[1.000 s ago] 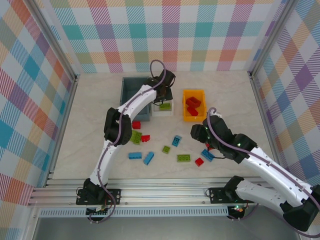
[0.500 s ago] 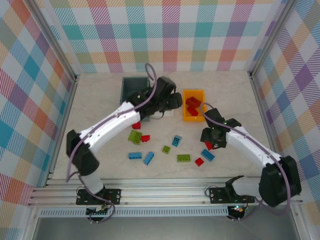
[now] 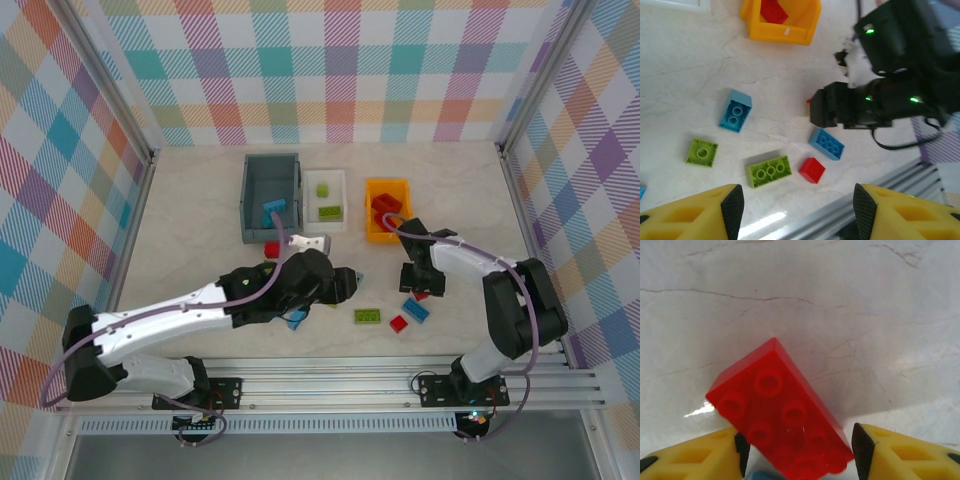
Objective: Sort the legos into containers by color
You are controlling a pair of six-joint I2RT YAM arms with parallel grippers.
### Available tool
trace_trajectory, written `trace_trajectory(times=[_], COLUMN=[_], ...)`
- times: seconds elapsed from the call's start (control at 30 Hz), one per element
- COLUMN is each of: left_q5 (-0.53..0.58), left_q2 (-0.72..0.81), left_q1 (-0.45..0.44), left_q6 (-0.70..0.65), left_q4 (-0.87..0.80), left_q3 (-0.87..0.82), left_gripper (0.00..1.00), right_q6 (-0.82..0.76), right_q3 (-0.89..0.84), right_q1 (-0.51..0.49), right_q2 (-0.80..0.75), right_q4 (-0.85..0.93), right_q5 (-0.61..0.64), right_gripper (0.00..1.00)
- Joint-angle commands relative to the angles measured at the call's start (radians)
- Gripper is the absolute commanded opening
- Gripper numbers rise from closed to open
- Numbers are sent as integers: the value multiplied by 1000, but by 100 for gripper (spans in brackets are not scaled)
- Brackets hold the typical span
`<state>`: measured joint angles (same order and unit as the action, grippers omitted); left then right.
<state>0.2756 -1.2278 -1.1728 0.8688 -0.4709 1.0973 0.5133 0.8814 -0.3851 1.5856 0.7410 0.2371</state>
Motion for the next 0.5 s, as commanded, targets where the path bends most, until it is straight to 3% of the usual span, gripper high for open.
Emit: trace_trajectory(times=[0.0, 0.23, 0.33, 0.47], left_q5=[77, 145, 181, 225], left_q2=[77, 180, 211, 236], left_q1=[-23, -25, -24, -25], left_q6=[54, 59, 53, 36], left_q4=[-2, -81, -134, -163], left_q3=[-35, -74, -66, -55], left_gripper=[62, 62, 62, 62], right_q6=[-2, -34, -51, -81], right_q3=[45, 84, 122, 241], right_q1=[9, -6, -48, -56], right_q2=[27, -4, -94, -106], right_q4=[-4, -7, 13, 18], right_q5=[-11, 28, 77, 43], right_gripper=[51, 24, 22, 23])
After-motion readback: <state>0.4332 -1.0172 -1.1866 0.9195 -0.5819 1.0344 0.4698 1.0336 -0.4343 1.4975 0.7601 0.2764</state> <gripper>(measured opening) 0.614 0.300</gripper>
